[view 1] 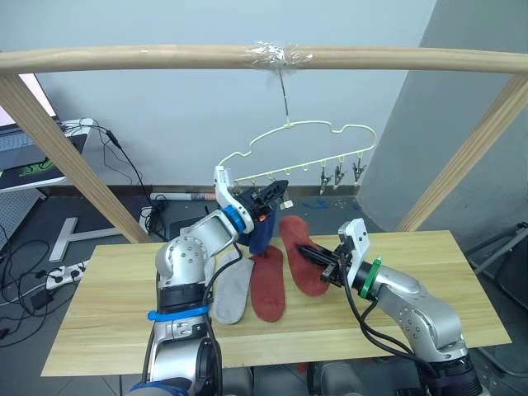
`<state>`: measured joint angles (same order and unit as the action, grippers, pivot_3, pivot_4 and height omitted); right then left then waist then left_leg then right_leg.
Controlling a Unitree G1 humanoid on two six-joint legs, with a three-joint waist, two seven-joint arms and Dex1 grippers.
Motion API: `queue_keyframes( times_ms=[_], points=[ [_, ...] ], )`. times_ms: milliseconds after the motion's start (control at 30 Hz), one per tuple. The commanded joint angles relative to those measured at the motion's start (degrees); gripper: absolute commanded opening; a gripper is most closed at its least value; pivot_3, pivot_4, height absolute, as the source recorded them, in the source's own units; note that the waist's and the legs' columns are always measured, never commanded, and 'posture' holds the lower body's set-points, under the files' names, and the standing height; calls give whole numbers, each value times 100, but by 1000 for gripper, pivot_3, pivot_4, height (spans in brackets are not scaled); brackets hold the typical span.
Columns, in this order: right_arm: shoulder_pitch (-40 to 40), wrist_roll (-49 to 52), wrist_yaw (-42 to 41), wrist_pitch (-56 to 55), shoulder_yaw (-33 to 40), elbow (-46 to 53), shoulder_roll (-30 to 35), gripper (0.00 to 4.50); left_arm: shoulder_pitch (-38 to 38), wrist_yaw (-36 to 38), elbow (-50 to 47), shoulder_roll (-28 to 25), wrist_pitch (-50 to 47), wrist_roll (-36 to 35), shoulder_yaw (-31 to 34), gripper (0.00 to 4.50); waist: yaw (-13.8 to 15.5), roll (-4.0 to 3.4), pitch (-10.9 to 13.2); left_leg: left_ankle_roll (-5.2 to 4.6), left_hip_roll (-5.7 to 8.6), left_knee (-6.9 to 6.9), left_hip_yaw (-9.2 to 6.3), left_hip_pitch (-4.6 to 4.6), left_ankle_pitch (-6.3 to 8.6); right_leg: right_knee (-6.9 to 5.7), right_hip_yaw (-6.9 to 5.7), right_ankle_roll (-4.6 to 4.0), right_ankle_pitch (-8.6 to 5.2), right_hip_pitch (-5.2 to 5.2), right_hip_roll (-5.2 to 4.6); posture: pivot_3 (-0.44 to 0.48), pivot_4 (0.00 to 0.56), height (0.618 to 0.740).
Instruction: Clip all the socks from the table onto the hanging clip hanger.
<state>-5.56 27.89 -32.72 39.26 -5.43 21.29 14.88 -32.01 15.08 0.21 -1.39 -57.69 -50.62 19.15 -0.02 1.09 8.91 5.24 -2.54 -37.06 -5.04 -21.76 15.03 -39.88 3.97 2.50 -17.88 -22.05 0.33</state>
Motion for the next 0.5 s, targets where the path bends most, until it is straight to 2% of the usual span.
queue_keyframes(
  times_ms=[33, 500],
  points=[
    [5, 260, 154, 137, 126, 390, -60, 22, -152, -209, -131, 29, -201, -442, 166, 119, 1, 0, 0, 0, 0, 0, 0, -1, 0, 0, 0, 0, 0, -1, 0, 94, 116, 740],
    [-32, 660, 476, 371, 134, 773, -168, 22, 13, -446, -355, 24, -405, -1103, 83, 119, 3, 0, 0, 1, 0, 0, 2, -1, -1, 3, 2, 0, 0, -1, 0, 95, 106, 740]
  ],
)
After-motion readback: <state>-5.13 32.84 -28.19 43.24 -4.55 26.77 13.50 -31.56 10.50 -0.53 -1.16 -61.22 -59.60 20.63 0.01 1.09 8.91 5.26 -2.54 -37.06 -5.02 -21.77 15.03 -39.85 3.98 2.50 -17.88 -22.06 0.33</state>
